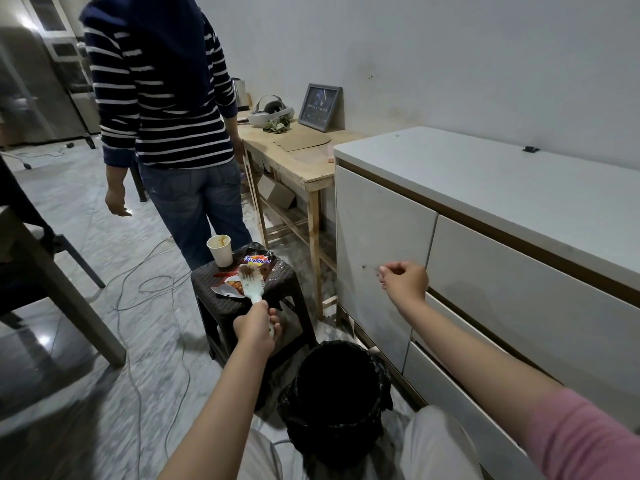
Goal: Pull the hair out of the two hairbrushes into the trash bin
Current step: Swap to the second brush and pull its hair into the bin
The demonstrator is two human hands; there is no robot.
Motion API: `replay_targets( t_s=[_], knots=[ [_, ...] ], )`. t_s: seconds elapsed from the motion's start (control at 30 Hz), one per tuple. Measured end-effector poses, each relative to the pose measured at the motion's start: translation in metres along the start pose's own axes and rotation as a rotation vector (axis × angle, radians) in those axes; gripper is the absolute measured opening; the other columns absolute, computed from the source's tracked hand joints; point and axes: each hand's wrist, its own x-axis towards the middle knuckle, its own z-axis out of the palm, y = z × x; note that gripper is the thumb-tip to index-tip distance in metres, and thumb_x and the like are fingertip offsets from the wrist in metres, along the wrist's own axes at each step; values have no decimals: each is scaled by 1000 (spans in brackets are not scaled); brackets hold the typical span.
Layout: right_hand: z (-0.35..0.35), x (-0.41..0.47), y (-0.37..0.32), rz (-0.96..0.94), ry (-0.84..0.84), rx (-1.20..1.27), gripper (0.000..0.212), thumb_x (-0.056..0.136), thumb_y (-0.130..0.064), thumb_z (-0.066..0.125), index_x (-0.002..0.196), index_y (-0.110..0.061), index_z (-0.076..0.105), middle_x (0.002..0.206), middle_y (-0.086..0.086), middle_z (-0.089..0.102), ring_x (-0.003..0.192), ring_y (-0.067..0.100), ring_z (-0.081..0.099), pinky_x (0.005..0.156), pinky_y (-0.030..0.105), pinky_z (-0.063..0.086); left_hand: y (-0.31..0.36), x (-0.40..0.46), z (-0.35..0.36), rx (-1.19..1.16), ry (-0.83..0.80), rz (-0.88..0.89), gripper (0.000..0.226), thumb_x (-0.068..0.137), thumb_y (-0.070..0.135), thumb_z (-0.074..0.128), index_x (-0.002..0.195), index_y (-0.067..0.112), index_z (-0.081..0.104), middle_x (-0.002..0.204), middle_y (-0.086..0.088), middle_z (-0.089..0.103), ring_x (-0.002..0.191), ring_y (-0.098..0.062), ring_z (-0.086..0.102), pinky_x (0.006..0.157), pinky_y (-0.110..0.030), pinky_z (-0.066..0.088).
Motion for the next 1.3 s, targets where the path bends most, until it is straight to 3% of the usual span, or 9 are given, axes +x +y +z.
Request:
replay_targets(
  t_s=[0.17,0.3,0.47,0.67,0.87,0.97,1.07,1.17,1.3],
  knots=[
    [8,2,5,44,-118,-162,11,82,-6,64,87,-10,74,93,10,73,90,22,67,80,23,48,-5,-6,5,117,-56,33,19,91,10,54,72,9,53,65,-3,54,50,-11,43,44,-21,36],
    [16,-3,6,92,-292,-275,17,86,-13,63,99,-5,70,102,10,69,100,24,62,85,24,43,-6,-15,10,223,-131,60,21,91,12,56,71,7,57,66,-4,57,51,-13,45,49,-24,38],
    [20,-10,-5,185,-561,-353,21,95,-19,46,78,-17,58,74,2,53,61,16,50,50,21,28,-2,-21,13,280,-215,66,16,94,16,57,83,6,59,70,-4,57,51,-12,46,43,-21,38],
    [24,-8,-8,189,-612,-367,27,91,-2,40,101,-14,63,92,0,56,62,14,69,36,18,29,-1,-22,13,329,-279,61,14,94,16,57,85,5,58,69,-4,56,49,-11,44,37,-17,35],
    [28,-5,-7,116,-424,-215,12,83,-1,62,77,-12,63,74,7,66,47,9,65,48,23,47,-4,-21,10,373,-321,43,14,94,16,59,87,4,59,68,-5,56,48,-12,44,39,-17,35],
    [33,-5,-9,42,-407,-164,6,82,-20,70,83,-17,64,86,5,66,77,20,71,60,26,51,-8,-21,10,392,-356,34,12,94,16,57,91,4,59,68,-5,56,48,-12,44,39,-18,34],
    [34,-9,-15,-82,-489,-101,47,77,-34,75,120,-21,60,109,0,58,106,19,60,93,36,50,-10,-22,11,412,-390,26,13,94,17,58,86,6,59,66,-4,57,48,-11,43,41,-18,33],
    [37,-16,-23,-196,-590,-103,64,74,-29,78,133,-24,52,119,-7,52,110,13,55,99,32,46,-11,-25,13,429,-428,12,15,94,17,58,82,8,58,65,-3,56,47,-11,44,42,-17,33],
    [48,-18,-27,-211,-374,-94,25,77,-7,74,101,-11,74,102,7,72,97,19,68,93,30,52,-13,-27,15,410,-457,7,18,94,15,57,78,8,56,64,-3,54,46,-10,43,40,-15,31]
  ],
)
